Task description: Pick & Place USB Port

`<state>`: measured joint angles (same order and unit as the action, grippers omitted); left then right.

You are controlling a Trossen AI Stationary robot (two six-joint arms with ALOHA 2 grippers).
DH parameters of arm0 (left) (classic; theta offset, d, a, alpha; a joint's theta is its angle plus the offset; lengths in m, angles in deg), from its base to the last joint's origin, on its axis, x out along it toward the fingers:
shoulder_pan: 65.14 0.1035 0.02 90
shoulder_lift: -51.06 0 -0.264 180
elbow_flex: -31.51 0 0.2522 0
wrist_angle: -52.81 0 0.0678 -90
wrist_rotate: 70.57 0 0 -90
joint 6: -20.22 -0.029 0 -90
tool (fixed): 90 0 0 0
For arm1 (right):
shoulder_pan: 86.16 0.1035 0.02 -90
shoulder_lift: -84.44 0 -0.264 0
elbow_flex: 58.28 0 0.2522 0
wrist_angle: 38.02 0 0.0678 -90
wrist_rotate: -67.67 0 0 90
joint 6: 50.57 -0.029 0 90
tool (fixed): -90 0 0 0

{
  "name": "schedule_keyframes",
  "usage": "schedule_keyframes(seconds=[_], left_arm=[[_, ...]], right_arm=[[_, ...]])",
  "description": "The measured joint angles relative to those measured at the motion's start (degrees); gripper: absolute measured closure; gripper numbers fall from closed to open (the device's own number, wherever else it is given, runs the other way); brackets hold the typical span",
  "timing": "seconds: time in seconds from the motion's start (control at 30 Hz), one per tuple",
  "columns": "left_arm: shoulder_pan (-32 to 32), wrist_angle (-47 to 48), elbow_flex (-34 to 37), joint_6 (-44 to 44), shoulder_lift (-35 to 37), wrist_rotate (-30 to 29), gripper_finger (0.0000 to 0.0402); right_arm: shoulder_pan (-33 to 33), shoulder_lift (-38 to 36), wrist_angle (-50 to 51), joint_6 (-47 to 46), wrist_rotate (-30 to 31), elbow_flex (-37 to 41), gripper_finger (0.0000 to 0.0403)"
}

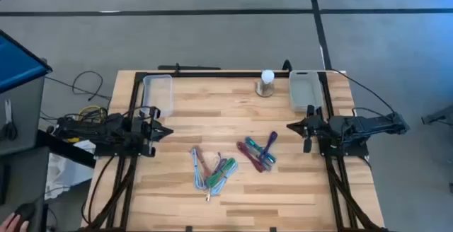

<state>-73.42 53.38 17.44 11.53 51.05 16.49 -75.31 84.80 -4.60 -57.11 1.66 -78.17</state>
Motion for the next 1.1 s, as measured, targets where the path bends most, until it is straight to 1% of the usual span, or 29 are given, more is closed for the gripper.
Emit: schedule_keyframes(seconds=[0.37,1.1], left_arm=[[0.01,-0.17,-0.01,0.0,-1.25,0.0,0.0387],[0.01,-0.41,-0.01,0.02,-8.79,-0.02,0.0387]], right_arm=[[0.0,0.0,0.0,0.0,0.0,0.0,0.0402],[0.01,0.0,0.0,0.0,0.0,0.0,0.0402]])
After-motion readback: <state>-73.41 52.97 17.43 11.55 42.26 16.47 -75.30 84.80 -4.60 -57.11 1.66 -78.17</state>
